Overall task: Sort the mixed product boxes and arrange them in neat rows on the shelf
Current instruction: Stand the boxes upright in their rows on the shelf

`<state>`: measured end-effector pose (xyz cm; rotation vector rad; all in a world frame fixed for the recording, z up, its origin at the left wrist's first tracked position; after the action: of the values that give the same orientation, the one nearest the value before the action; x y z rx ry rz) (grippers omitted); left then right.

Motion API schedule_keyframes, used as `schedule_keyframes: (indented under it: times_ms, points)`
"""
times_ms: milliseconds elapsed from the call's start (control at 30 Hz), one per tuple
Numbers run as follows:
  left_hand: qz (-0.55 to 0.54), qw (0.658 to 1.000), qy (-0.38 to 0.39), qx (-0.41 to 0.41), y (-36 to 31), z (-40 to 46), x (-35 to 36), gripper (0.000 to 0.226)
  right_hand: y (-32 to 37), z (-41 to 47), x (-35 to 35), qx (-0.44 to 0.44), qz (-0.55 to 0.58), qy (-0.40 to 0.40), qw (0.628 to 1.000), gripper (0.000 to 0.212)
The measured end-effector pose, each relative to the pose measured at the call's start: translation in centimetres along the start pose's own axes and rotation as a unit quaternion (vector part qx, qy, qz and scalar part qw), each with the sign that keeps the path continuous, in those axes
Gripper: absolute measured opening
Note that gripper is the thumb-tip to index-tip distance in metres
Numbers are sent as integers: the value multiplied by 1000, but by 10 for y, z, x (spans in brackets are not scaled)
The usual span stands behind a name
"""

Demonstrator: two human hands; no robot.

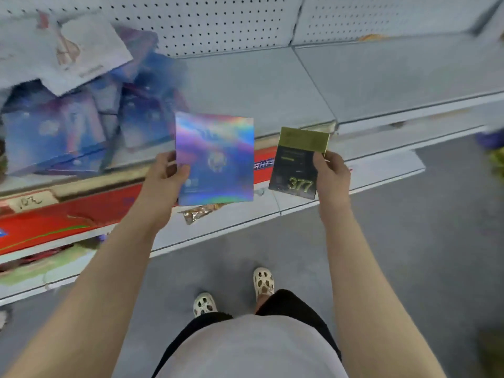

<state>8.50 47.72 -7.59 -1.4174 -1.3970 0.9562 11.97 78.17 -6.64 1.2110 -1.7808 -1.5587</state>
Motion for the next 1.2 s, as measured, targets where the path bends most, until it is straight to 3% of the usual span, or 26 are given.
schedule_keyframes:
  times_ms: [100, 233, 600, 867, 1200]
  points:
    - [66, 996, 54, 31, -1, -1, 64, 29, -14, 6, -58, 2, 28, -43, 999, 19]
    - [76, 990, 118, 29, 7, 8, 160, 32, -32, 25, -144, 10, 62, -87, 994, 11]
    - [72, 981, 177, 24, 35, 26, 473, 34, -62, 107, -423, 45, 29, -163, 985, 19]
    - [88, 970, 225, 24, 29, 68, 631, 29, -72, 198, -532, 60, 55, -209, 975, 18]
    - [91, 964, 244, 59, 2, 193, 831, 30, -50, 371, -649, 54, 45, -256, 964, 16]
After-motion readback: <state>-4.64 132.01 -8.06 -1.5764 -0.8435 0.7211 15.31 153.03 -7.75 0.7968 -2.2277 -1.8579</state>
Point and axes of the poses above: each hand's wrist, its own z-axis towards the middle knuckle, its own x-axis out of the palm, y = z × x, the point moved 3 cm from there along z, towards the middle knuckle, and after that the axes turned 6 degrees about y, right-handed, at the moved point
